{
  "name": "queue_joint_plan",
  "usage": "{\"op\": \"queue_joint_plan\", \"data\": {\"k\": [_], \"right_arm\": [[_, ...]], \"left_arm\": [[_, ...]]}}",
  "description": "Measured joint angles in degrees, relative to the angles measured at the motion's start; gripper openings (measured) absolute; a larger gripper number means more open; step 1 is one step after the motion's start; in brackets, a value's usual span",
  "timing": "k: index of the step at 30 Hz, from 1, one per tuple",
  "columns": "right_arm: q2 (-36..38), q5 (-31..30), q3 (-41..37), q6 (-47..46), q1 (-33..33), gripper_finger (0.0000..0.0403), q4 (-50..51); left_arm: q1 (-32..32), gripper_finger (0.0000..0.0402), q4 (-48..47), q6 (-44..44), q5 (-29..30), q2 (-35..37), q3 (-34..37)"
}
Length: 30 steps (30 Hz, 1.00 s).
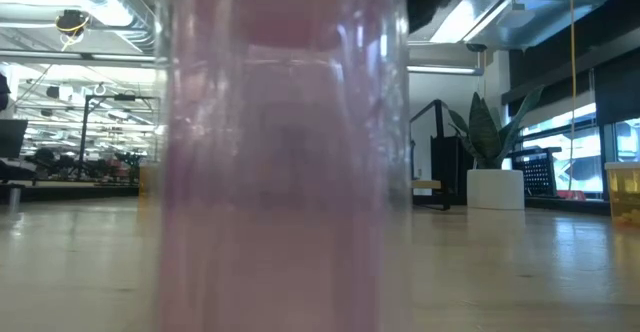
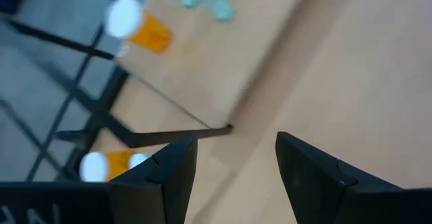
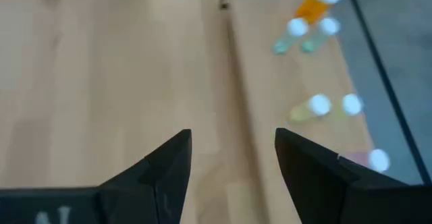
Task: Pick and place medicine bottles onto shelf by color
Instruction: Put the right orange pill bottle on the shelf aligned with the other orange pill bottle
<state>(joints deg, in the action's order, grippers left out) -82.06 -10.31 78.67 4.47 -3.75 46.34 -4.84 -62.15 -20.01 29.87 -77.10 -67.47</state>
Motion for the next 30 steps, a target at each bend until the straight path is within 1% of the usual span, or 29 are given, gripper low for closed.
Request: {"op": "queue_joint_plan", "data": {"k": [4, 10, 13, 19, 23, 26, 28, 30], "right_arm": [[1.3, -0.1, 0.0, -3.9, 3.3, 0.0216, 3.7], [1.8, -0.5, 0.0, -12.4, 7.7, 0.0216, 8.4], [1.8, -0.5, 0.0, -14.8, 9.7, 0.0216, 12.6], [2.5, -0.4, 0.0, -15.9, 12.8, 0.0216, 18.8], [3.3, -0.3, 0.0, -13.3, 14.3, 0.0216, 21.8], [3.8, 2.9, 0.0, -13.1, 15.2, 0.0216, 23.6], [4.2, 5.2, 0.0, -12.2, 16.0, 0.0216, 24.3], [4.4, 5.9, 0.0, -10.7, 17.0, 0.0216, 25.2]], "left_arm": [[1.7, 0.0194, 0.0, 1.1, -4.5, 0.0, 0.0], [4.8, 0.0194, 0.0, 1.1, -6.6, 0.0, 0.0], [6.5, 0.0194, 0.0, -0.3, -7.9, 0.0, 0.0], [11.3, 0.0194, 0.1, -7.6, -16.4, 0.0, 0.0], [15.2, 0.0194, 0.0, -13.4, -17.7, 0.0, 0.0], [17.4, 0.0194, 0.0, -18.6, -21.0, 0.0, 0.0], [19.1, 0.0194, 0.1, -23.8, -23.4, 0.0, 0.0], [20.9, 0.0194, 0.0, -28.9, -23.7, 0.0, 0.0]]}}
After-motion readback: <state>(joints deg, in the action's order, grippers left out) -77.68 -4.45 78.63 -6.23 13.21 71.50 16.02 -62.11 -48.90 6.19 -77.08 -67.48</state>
